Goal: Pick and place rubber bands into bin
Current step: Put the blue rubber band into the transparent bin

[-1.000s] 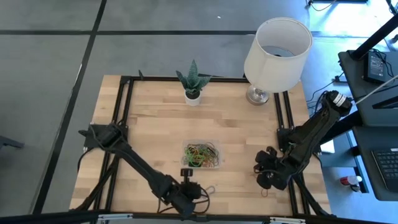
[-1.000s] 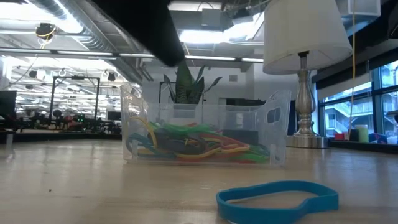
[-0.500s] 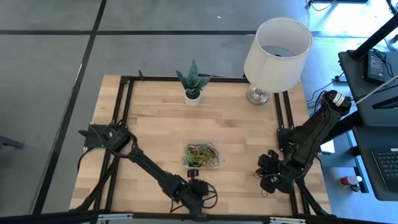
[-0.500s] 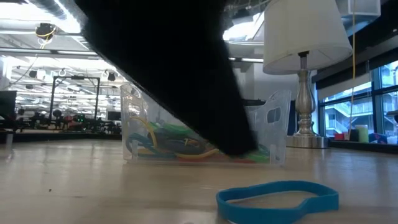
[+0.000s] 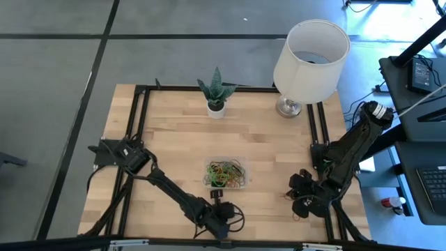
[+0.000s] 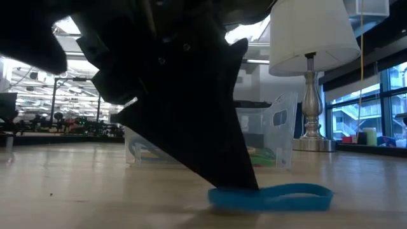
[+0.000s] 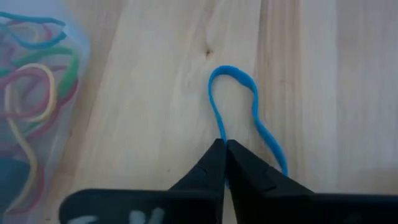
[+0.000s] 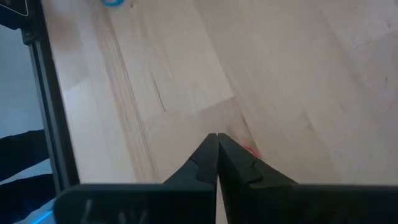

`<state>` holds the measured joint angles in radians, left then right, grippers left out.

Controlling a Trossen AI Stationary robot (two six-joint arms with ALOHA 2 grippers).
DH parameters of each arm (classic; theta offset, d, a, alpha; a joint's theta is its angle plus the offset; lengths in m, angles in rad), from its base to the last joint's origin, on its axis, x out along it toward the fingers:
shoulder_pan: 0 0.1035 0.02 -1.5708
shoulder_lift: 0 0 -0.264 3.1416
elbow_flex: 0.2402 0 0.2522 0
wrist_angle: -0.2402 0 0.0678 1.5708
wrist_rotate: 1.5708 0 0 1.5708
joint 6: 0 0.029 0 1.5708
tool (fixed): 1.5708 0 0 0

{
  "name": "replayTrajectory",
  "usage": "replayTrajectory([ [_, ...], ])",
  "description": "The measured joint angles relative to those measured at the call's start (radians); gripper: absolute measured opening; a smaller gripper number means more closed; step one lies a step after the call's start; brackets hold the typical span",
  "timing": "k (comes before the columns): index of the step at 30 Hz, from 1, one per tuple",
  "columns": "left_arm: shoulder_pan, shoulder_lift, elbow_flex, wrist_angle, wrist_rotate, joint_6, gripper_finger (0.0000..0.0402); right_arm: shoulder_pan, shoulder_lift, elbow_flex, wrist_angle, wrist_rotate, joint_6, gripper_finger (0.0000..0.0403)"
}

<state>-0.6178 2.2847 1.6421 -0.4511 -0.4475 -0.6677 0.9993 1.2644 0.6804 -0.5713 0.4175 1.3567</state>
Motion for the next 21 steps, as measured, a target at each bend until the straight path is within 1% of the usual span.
replayTrajectory([
  [2,-0.001,-0.009,-0.002,-0.001,0.006,0.000,0.0006,0.000,0.000,0.000,0.000,0.005,0.000,0.0010],
  [4,-0.002,-0.025,-0.004,-0.010,0.043,0.006,0.0003,0.000,0.000,0.000,0.001,0.007,0.000,0.0010],
  [8,-0.009,-0.097,-0.005,-0.024,0.044,0.038,0.0003,0.000,0.000,0.000,0.001,0.008,-0.001,0.0010],
  [12,0.006,-0.173,-0.003,-0.067,0.029,0.055,0.0003,-0.001,0.000,0.000,0.002,0.012,-0.001,0.0010],
  [14,0.013,-0.220,-0.003,-0.096,0.019,0.071,0.0003,-0.001,0.000,0.000,0.004,0.035,-0.001,0.0010],
  [17,0.025,-0.291,-0.003,-0.143,-0.019,0.134,0.0002,-0.002,0.000,0.000,0.012,0.067,0.003,0.0010],
  [21,0.067,-0.356,-0.003,-0.245,-0.060,0.204,0.0002,-0.002,0.001,0.001,0.037,0.074,0.002,0.0010],
])
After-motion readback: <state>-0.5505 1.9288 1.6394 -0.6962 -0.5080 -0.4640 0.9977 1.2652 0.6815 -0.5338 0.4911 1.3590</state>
